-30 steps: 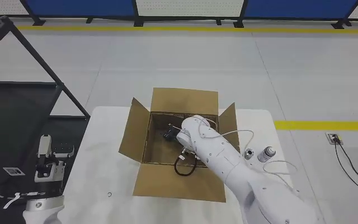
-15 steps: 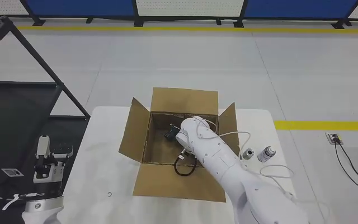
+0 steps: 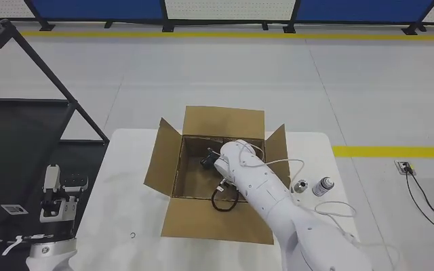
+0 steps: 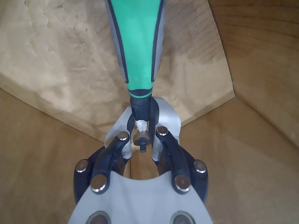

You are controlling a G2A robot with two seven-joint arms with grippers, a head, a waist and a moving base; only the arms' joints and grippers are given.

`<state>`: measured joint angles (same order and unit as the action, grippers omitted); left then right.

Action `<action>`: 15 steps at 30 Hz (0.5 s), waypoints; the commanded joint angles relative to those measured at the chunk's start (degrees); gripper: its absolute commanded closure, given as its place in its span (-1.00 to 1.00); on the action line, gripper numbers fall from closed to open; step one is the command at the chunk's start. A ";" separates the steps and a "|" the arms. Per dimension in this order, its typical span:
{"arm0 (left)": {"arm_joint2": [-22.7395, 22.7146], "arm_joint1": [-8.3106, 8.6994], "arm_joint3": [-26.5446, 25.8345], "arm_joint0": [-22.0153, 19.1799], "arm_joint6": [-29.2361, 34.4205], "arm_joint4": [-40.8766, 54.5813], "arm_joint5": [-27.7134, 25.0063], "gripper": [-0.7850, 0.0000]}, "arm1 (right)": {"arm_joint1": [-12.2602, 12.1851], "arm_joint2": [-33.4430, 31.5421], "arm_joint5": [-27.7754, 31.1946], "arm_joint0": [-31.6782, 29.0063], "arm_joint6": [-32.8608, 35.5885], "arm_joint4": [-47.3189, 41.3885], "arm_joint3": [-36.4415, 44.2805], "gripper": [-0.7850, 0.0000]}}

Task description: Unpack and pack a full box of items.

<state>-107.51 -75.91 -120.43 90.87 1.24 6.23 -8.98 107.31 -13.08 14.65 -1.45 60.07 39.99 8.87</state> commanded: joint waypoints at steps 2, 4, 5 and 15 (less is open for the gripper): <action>-0.01 -0.01 -0.01 0.04 0.00 0.01 -0.03 -1.00 | 0.05 -0.26 0.05 0.02 -0.16 0.14 -0.18 0.15; -0.03 -0.02 -0.02 0.07 0.01 0.01 -0.04 -1.00 | 0.07 -0.40 0.11 0.03 -0.32 0.33 -0.27 0.12; -0.03 -0.03 -0.02 0.08 0.01 0.01 -0.06 -1.00 | 0.07 -0.48 0.15 0.03 -0.34 0.42 -0.32 0.11; 0.36 -0.07 -0.08 0.26 0.17 -0.55 -0.19 -1.00 | -0.31 -1.81 2.44 0.73 -2.77 0.16 -1.01 0.11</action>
<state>-107.20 -75.97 -120.49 91.15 1.37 5.75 -9.19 107.10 -14.71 16.51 -0.81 57.65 40.31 8.02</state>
